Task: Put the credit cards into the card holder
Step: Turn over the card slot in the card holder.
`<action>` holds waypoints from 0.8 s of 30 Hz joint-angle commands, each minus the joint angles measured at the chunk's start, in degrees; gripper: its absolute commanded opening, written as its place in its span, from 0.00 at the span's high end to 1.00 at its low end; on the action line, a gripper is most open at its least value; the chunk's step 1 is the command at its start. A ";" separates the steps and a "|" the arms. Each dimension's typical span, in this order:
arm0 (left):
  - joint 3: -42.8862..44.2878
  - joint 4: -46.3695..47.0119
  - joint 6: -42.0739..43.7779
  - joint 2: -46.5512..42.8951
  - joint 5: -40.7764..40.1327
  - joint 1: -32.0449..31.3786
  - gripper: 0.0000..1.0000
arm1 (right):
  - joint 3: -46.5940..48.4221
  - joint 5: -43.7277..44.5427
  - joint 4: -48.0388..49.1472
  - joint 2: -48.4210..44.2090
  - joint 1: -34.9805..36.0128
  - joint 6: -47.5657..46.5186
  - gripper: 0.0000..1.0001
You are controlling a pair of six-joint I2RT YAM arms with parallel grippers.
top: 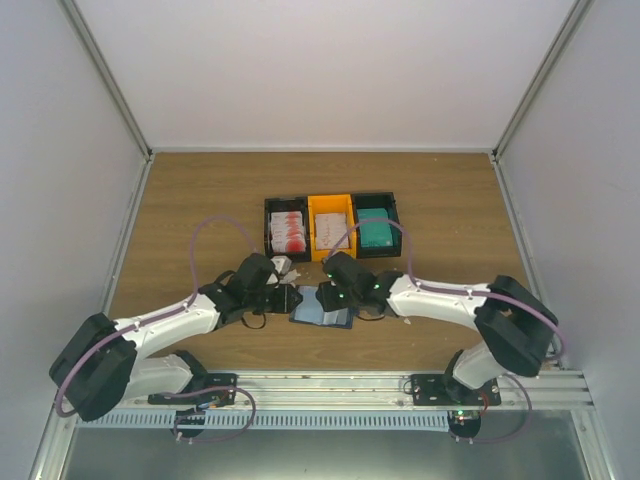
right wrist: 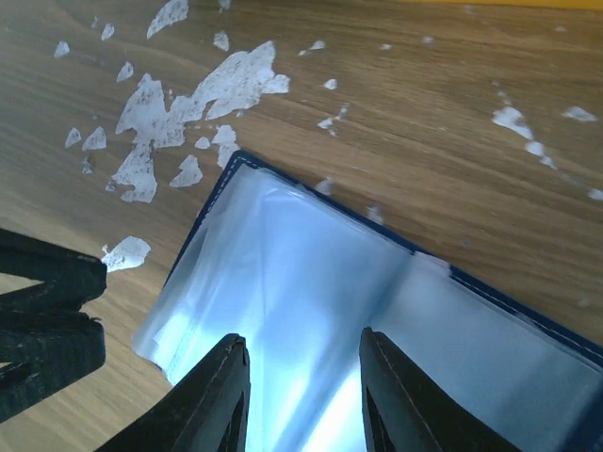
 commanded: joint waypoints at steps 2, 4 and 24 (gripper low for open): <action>-6.62 2.66 -3.61 -5.22 3.73 4.83 0.73 | 7.12 4.59 -5.02 7.53 3.72 -3.61 0.65; -8.43 3.18 -4.20 -6.86 5.13 7.81 0.74 | 10.29 5.22 -6.67 10.56 4.66 -4.56 0.64; -13.17 5.17 -0.96 -8.78 13.10 19.52 0.74 | 23.27 10.23 -18.65 24.54 9.44 -4.47 0.89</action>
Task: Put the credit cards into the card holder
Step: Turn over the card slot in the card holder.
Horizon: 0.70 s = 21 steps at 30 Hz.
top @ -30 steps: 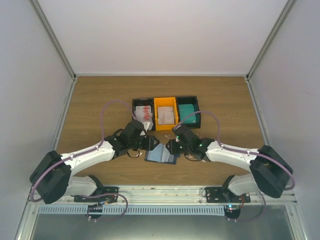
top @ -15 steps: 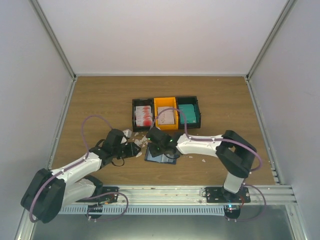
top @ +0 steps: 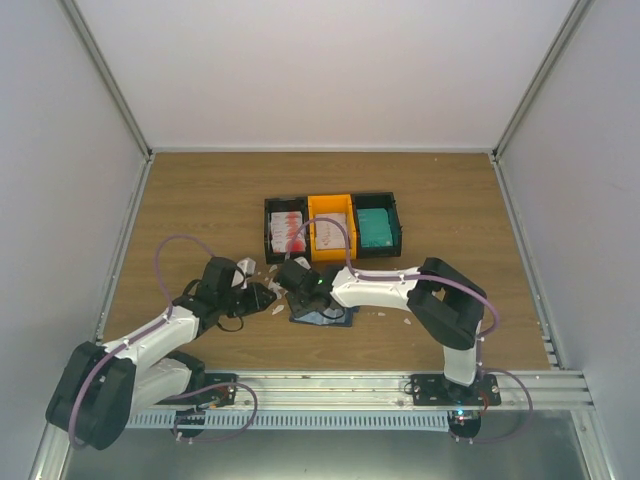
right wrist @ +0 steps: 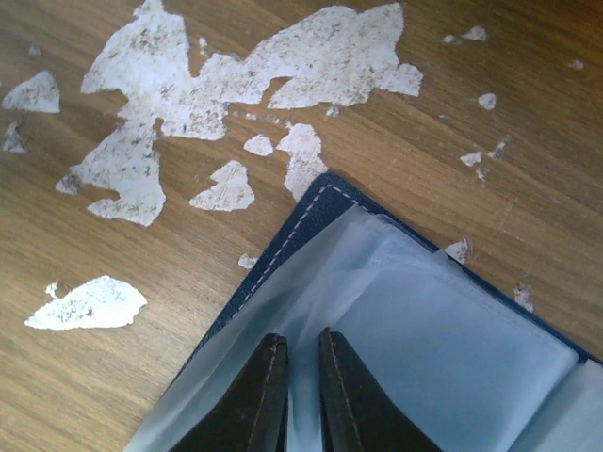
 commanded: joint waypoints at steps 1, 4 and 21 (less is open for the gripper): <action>-0.81 3.19 1.35 -0.26 1.92 0.88 0.74 | -1.06 -0.27 -2.38 0.48 0.43 0.57 0.90; -0.74 3.44 1.45 -0.28 2.53 0.91 0.74 | -1.53 0.34 -1.79 -1.03 0.48 1.16 0.93; -0.20 7.55 1.41 -0.02 10.45 0.91 0.72 | -11.68 0.35 6.69 -13.95 -2.50 6.52 0.94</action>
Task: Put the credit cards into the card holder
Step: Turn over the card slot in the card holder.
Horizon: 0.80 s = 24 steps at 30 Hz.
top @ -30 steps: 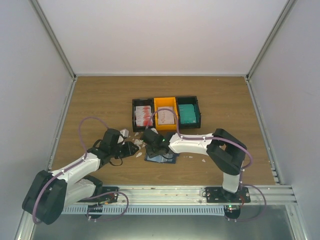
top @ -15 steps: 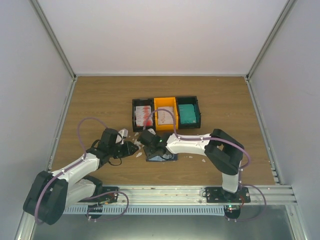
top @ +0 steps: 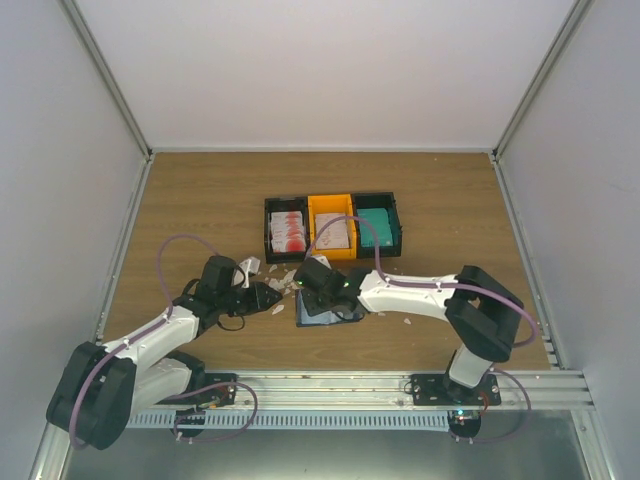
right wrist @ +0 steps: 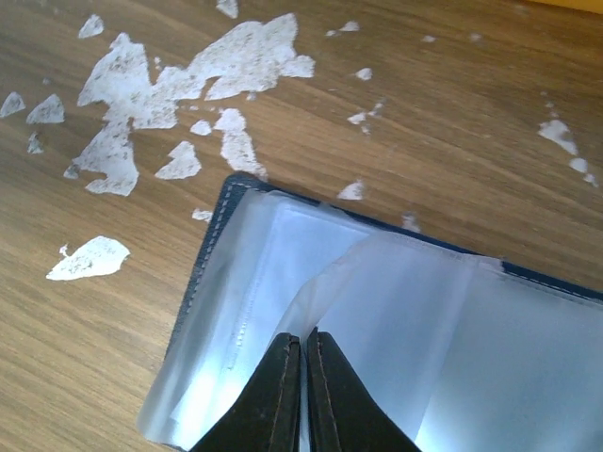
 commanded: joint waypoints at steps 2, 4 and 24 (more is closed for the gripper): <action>-0.11 6.27 0.80 0.18 6.43 0.36 0.69 | -4.36 0.80 4.78 -4.38 -1.57 3.46 0.94; -0.11 7.59 0.81 0.77 8.60 0.15 0.64 | -5.95 0.79 6.01 -5.91 -2.17 4.20 0.94; 5.55 22.75 -5.13 18.63 10.65 -12.34 0.51 | -16.83 1.30 12.09 -15.38 -5.59 8.38 0.92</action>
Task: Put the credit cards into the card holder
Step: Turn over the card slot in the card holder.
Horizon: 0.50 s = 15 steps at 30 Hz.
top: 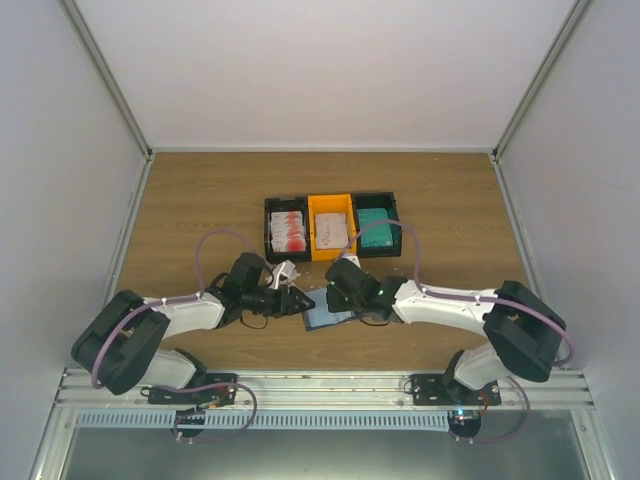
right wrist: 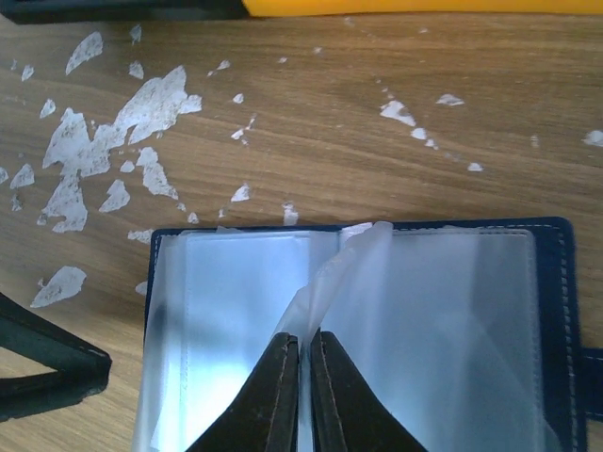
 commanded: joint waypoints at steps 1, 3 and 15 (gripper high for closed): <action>3.03 6.07 -0.77 3.33 -0.28 -2.02 0.51 | -2.07 2.28 1.82 -3.18 -0.99 2.14 0.92; 4.07 6.63 -0.83 4.70 -0.21 -3.01 0.51 | -2.80 3.17 1.51 -4.27 -1.20 2.31 0.90; 13.08 8.09 0.39 16.73 0.38 -8.13 0.50 | -5.38 8.84 -2.24 -8.96 -1.41 4.39 0.65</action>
